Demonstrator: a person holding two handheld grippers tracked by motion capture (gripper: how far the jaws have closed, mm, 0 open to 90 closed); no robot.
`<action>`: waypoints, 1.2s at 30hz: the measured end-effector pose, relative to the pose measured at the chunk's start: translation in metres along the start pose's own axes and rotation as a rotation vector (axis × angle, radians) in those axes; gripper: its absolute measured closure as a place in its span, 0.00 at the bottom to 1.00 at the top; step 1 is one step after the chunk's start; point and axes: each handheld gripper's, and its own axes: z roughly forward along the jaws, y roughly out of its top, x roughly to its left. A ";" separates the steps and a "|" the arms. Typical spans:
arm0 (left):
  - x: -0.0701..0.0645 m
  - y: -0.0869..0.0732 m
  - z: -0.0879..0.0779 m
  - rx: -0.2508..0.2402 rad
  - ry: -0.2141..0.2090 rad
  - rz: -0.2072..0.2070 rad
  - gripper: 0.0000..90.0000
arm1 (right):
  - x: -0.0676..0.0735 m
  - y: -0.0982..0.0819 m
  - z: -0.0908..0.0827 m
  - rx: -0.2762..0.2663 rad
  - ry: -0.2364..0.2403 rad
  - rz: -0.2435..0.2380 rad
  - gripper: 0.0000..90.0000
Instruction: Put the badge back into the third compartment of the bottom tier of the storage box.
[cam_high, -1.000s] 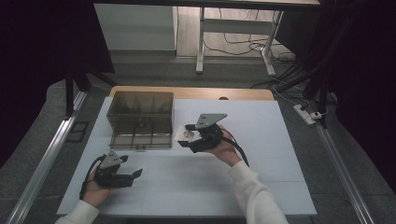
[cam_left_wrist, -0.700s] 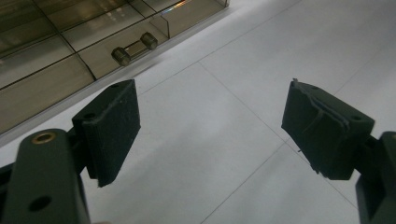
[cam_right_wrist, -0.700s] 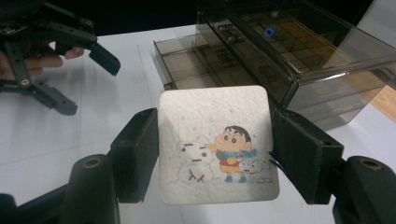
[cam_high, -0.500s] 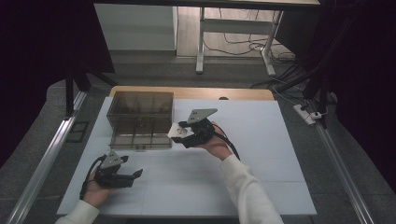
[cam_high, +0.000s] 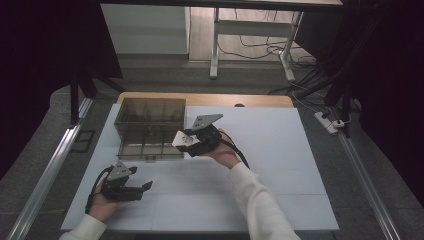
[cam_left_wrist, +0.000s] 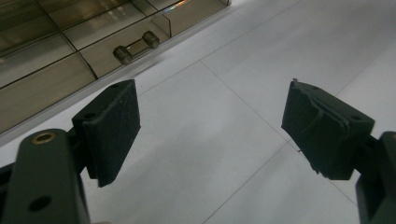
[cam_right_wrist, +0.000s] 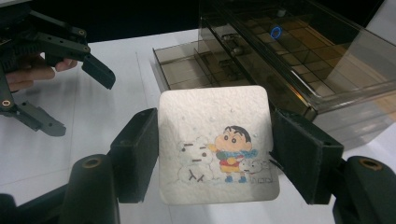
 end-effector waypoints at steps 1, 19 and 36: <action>0.000 0.000 0.000 0.000 0.000 0.000 0.21 | 0.000 0.001 0.001 0.003 0.000 -0.005 0.36; 0.001 0.000 0.000 0.000 -0.002 0.000 0.21 | -0.005 0.009 0.037 0.064 0.018 -0.036 0.36; 0.002 -0.001 -0.001 -0.003 0.001 -0.006 0.21 | -0.004 0.010 0.056 0.119 0.011 -0.090 0.36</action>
